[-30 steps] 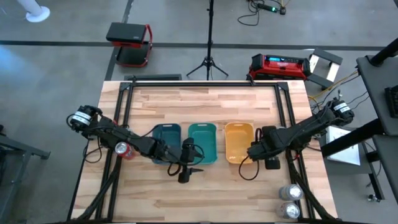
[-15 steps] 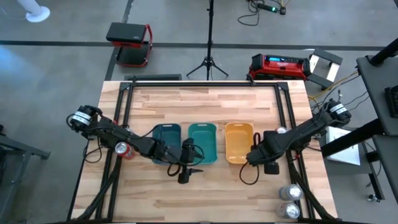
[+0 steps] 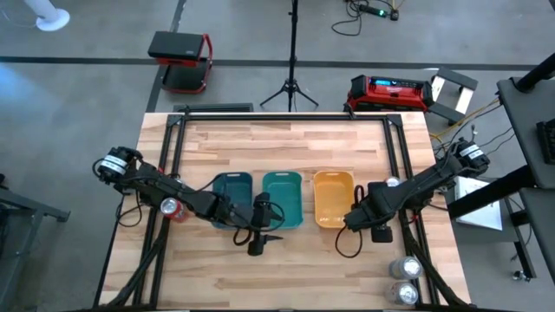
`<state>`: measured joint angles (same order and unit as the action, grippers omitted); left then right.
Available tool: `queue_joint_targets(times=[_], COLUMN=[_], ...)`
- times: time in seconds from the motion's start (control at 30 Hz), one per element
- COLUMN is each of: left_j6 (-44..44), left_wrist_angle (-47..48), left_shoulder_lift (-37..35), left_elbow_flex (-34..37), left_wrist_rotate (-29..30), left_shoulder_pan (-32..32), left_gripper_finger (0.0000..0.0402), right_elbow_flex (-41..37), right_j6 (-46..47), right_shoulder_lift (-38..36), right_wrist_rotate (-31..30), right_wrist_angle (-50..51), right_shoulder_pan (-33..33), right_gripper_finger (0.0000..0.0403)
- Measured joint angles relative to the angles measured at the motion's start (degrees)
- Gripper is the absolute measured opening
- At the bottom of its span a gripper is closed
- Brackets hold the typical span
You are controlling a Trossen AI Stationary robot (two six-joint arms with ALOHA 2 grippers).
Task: Sort soda cans
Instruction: Put the top blue-white soda can into the yellow bin
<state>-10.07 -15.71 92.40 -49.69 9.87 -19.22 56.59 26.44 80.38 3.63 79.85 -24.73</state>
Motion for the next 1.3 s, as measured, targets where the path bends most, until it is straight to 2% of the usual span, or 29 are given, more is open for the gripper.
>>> queue_joint_targets(times=[0.37,0.73,1.03,1.17,1.3], left_j6=[0.11,0.13,0.38,0.34,-1.02], left_wrist_angle=[0.40,0.34,0.40,1.39,4.38], left_shoulder_lift=[-0.02,-0.02,-0.02,-0.32,-0.95], left_elbow_flex=[0.26,0.35,0.35,0.35,0.35], left_wrist_rotate=[0.00,0.02,0.02,0.02,0.02], left_shoulder_pan=[-0.98,-1.03,-1.37,-1.52,-1.67], left_gripper_finger=[0.0254,0.0254,0.0254,0.0254,0.0254], right_elbow_flex=[-1.43,-1.85,-2.04,-0.39,3.73], right_j6=[1.08,1.53,2.05,0.76,0.66], right_shoulder_lift=[-0.12,-0.18,-0.22,-0.22,-0.22], right_wrist_rotate=[1.34,1.30,2.24,2.52,2.45], right_wrist_angle=[-2.77,-5.55,-5.40,-4.06,3.51], right_shoulder_pan=[0.13,0.60,0.79,1.02,2.26], right_gripper_finger=[0.0369,0.0327,0.0316,0.0302,0.0301])
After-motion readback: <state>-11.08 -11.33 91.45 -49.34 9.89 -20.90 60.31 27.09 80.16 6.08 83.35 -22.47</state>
